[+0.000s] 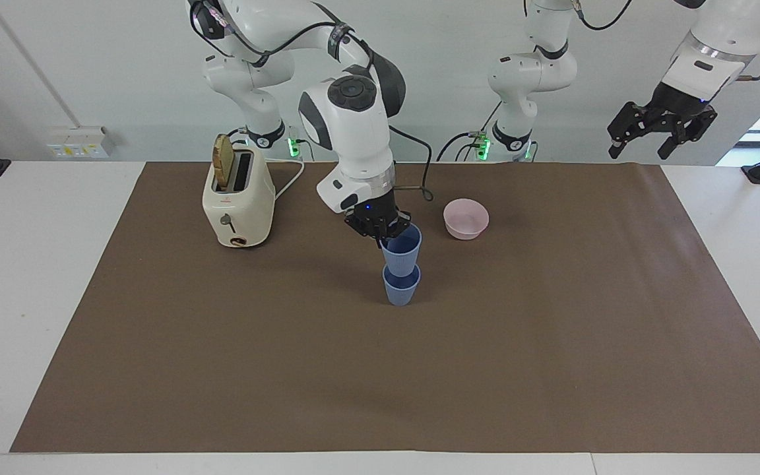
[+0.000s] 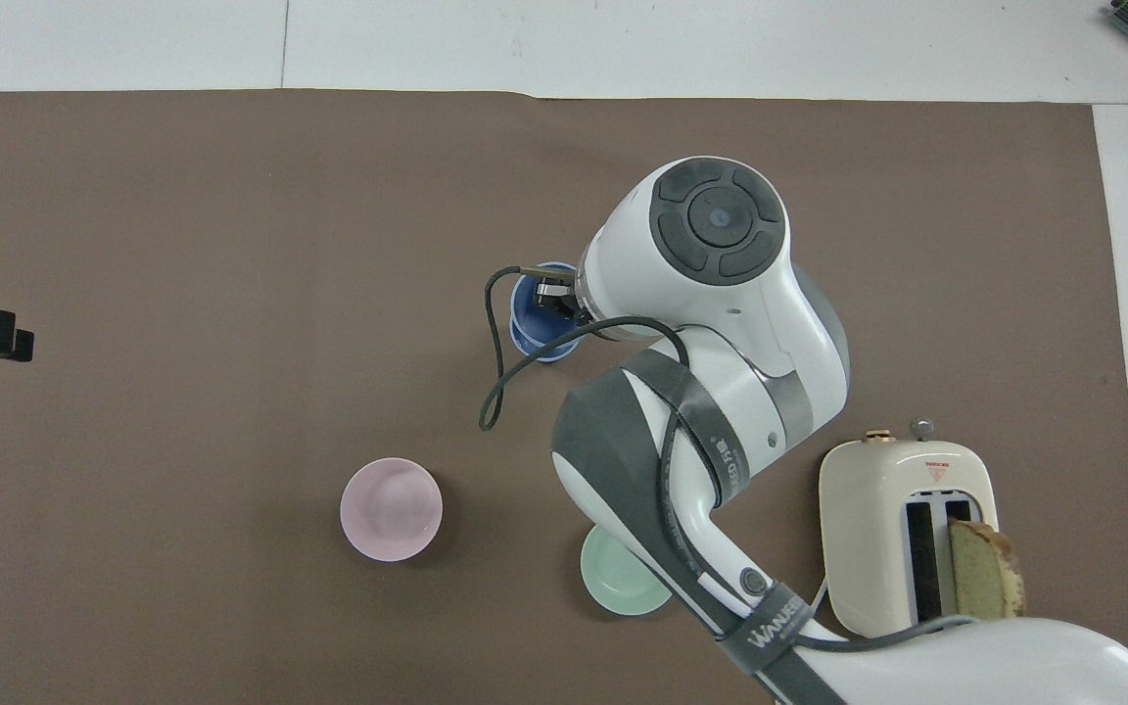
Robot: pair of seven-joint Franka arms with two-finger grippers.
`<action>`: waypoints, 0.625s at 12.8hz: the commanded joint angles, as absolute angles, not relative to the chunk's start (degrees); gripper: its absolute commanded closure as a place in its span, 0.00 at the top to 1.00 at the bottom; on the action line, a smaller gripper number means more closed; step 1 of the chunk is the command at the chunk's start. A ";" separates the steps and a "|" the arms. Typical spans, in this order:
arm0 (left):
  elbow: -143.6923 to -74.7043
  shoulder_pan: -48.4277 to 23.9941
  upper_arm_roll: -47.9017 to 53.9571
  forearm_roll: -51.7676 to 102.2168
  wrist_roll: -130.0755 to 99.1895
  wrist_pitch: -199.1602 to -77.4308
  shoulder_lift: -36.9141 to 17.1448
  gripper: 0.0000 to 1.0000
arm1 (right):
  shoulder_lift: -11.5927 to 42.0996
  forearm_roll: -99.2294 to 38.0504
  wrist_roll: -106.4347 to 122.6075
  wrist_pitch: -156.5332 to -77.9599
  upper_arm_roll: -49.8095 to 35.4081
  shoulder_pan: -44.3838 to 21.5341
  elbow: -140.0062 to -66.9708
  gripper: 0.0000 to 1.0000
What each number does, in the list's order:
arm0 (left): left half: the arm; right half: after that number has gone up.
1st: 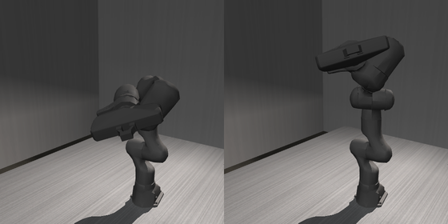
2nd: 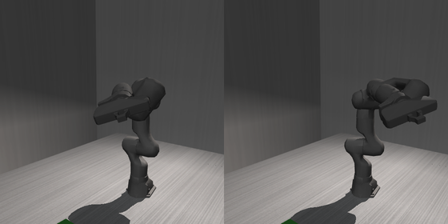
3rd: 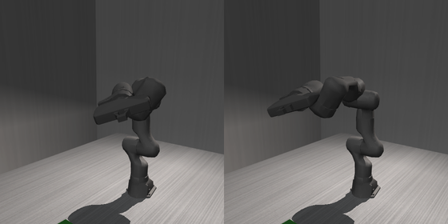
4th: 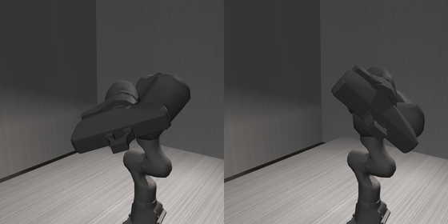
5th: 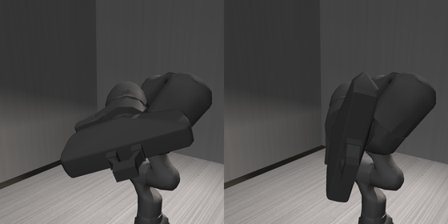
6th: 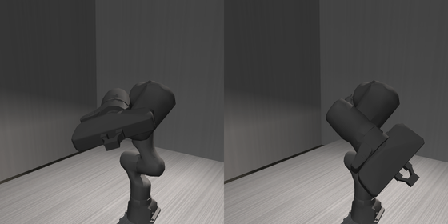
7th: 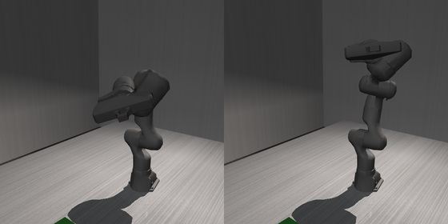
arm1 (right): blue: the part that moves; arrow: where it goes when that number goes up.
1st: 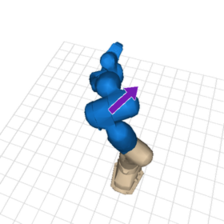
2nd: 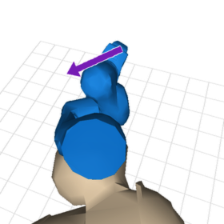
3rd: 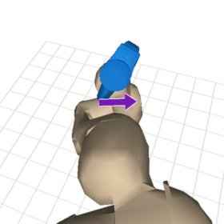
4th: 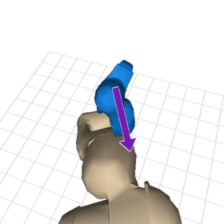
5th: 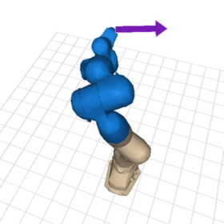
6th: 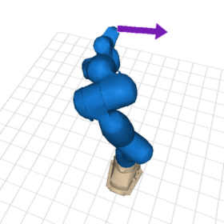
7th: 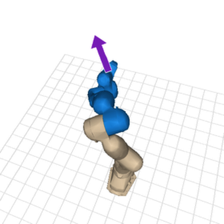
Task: Stack blue cups with both arms
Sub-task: 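Lower the held cup into the placed cup and open the right gripper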
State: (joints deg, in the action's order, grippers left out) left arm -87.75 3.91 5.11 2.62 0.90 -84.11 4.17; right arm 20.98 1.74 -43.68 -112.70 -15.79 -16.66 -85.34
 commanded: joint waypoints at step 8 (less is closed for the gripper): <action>-88.95 4.13 4.48 2.11 0.00 -83.85 5.36 1.00 | 23.99 3.69 -45.09 -116.54 -15.91 -17.23 -85.78 0.00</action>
State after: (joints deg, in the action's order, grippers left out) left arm -87.91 3.97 4.74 2.62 0.79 -83.97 4.18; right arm 23.17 2.08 -43.68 -115.27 -15.73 -16.93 -85.46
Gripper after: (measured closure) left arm 0.000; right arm 0.947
